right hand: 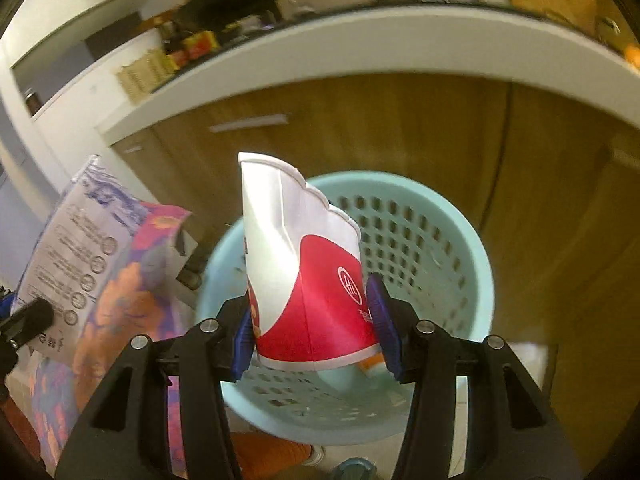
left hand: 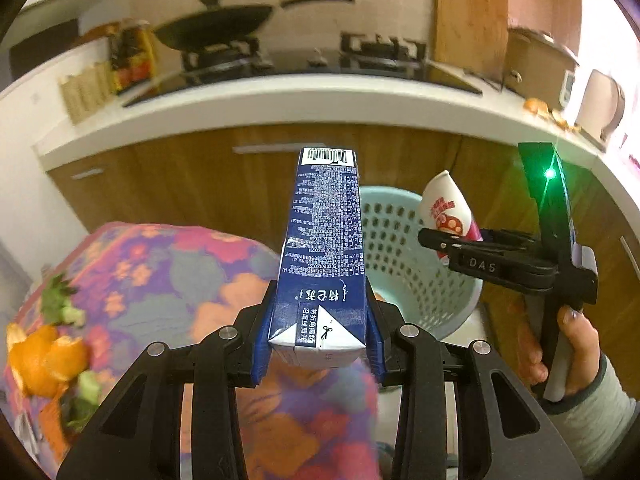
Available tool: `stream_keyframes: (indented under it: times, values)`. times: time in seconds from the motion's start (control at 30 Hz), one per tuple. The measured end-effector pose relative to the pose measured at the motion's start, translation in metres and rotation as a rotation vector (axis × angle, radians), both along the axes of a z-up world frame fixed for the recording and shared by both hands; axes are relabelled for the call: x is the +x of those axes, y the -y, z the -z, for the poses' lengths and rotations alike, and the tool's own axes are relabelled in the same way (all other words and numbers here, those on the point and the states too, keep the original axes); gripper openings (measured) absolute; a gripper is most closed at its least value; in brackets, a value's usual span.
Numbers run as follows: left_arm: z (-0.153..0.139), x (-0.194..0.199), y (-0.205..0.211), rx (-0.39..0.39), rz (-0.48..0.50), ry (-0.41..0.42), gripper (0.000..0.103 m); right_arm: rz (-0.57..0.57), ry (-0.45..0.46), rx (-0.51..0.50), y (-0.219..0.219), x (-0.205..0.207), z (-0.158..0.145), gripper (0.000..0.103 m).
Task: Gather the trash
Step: 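Carry the milk carton with the left tool while the right tool carries the red cup to the basket, then open the left tool releasing the carton while the right tool releases the red cup, then move both tools back over the table toward the remaining trash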
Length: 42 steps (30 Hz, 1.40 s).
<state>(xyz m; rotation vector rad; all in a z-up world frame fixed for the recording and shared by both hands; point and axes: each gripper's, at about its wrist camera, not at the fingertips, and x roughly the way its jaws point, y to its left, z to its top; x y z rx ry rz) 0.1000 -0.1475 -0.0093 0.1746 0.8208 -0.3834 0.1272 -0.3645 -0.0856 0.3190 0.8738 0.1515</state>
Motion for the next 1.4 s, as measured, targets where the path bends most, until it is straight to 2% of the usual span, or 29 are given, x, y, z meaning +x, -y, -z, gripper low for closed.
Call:
stream_keyframes:
  times: [0.17, 0.4, 0.5, 0.57, 0.6, 0.63, 0.7, 0.8, 0.97, 1.17, 1.4]
  values:
    - [0.015, 0.017, 0.026, -0.001, 0.026, -0.046, 0.036, 0.010, -0.080, 0.019, 0.013, 0.007, 0.024, 0.048]
    - [0.031, 0.038, 0.038, 0.005, 0.016, -0.107, 0.036, 0.013, -0.120, 0.068, 0.021, 0.012, 0.037, 0.049]
    - [0.039, 0.047, 0.041, -0.014, 0.006, -0.137, 0.036, 0.020, -0.129, 0.078, 0.024, 0.014, 0.039, 0.059]
    - [0.043, 0.052, 0.042, -0.024, 0.000, -0.150, 0.036, 0.027, -0.131, 0.092, 0.028, 0.012, 0.038, 0.059]
    - [0.044, 0.053, 0.044, -0.030, 0.005, -0.157, 0.037, 0.030, -0.129, 0.094, 0.029, 0.011, 0.037, 0.059]
    - [0.046, 0.055, 0.045, -0.026, 0.006, -0.158, 0.044, 0.037, -0.126, 0.098, 0.031, 0.011, 0.035, 0.059]
    - [0.048, 0.052, 0.047, 0.007, -0.011, -0.137, 0.059, 0.046, -0.115, 0.110, 0.036, 0.009, 0.029, 0.059]
    - [0.047, 0.045, 0.042, 0.018, -0.020, -0.118, 0.060, 0.049, -0.090, 0.102, 0.038, 0.005, 0.019, 0.059]
    - [0.029, 0.026, 0.017, -0.037, -0.036, -0.084, 0.060, 0.012, -0.055, 0.089, 0.026, 0.003, 0.001, 0.059]
    - [0.003, 0.000, -0.017, -0.094, -0.083, -0.022, 0.060, -0.066, 0.006, 0.060, -0.011, -0.005, -0.024, 0.059]
    - [-0.021, -0.048, -0.079, -0.189, -0.182, 0.066, 0.061, -0.167, 0.080, 0.013, -0.055, -0.019, -0.053, 0.059]
